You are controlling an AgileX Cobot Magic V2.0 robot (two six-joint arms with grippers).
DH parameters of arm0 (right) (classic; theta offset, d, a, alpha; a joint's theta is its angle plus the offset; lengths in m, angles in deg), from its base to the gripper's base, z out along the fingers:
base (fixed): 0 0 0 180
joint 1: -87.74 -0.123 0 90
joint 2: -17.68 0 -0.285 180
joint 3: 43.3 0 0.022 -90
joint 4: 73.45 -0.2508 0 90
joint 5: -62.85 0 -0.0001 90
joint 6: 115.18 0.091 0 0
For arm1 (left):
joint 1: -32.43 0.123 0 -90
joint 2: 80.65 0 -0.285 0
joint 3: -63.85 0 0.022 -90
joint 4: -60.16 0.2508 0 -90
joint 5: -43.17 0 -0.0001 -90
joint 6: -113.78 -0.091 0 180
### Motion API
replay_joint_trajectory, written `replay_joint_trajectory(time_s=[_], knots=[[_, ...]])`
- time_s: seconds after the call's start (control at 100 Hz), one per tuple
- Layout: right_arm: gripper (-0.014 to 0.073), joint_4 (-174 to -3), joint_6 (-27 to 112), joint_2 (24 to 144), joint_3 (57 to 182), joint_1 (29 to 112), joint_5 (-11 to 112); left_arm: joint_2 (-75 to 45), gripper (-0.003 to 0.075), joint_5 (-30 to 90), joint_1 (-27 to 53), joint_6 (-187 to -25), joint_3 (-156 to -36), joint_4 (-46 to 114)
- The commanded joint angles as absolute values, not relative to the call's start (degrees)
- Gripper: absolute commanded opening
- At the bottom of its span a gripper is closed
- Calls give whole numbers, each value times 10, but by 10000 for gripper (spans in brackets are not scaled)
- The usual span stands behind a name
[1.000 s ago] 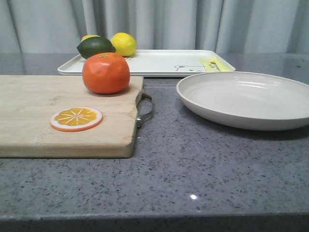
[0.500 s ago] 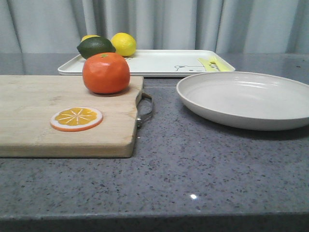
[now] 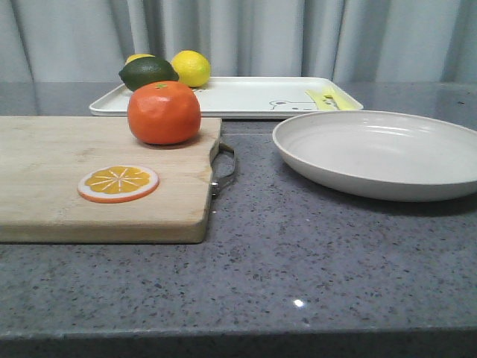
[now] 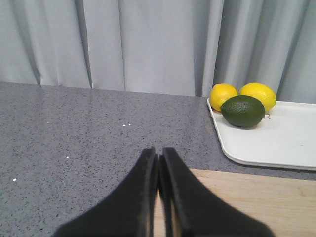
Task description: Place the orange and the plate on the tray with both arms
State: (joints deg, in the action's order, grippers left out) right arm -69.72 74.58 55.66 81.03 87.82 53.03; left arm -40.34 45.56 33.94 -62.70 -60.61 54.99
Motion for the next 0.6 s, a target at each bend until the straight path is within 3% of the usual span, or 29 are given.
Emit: replay_joint_trajectory(time_s=[0.0,0.22,0.31,0.41,0.59], knots=[[-57,-696,745,562,831,879,576,-393,-19,510,340,-626,-628,544],[-57,-696,745,562,831,879,585,-364,-13,536,339,-624,-637,571],[-57,-696,745,562,831,879,590,-343,36,535,339,-624,-650,584],[-57,-696,745,562,831,879,591,-318,158,534,336,-624,-669,584],[-57,-696,745,562,831,879,591,-273,463,531,307,-624,-707,584]])
